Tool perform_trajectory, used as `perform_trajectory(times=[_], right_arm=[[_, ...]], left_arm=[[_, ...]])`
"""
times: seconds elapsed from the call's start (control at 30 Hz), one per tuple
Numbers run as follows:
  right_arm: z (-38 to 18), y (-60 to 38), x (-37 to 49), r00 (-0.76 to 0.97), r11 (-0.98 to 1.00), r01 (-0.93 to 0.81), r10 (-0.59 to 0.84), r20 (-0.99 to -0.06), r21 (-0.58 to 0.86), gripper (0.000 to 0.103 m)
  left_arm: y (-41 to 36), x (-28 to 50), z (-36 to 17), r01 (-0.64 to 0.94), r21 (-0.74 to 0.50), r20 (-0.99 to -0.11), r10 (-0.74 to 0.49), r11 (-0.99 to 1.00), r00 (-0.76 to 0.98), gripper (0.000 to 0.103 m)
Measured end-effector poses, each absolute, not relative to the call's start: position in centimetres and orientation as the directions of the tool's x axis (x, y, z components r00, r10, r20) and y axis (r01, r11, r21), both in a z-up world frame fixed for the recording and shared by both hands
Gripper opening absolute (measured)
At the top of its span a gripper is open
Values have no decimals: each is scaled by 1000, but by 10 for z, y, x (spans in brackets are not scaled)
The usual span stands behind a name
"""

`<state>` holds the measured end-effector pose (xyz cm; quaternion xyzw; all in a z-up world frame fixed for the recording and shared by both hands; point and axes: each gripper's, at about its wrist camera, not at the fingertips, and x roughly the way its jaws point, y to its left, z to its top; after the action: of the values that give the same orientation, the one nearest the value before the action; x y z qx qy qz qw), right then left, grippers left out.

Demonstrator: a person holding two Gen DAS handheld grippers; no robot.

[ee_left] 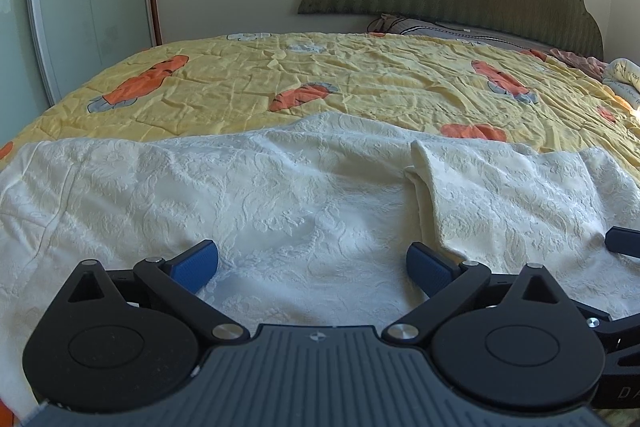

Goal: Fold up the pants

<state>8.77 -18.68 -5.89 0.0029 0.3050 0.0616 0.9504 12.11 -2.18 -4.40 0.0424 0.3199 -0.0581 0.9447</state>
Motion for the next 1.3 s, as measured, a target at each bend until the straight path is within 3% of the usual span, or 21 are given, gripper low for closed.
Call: perform_trajectory(times=[1.3], right_arm=[[-59, -188, 89, 805, 992, -115, 119, -581, 45, 103]], left_arm=[[-20, 120, -43, 134, 47, -609, -78, 990, 789, 103]])
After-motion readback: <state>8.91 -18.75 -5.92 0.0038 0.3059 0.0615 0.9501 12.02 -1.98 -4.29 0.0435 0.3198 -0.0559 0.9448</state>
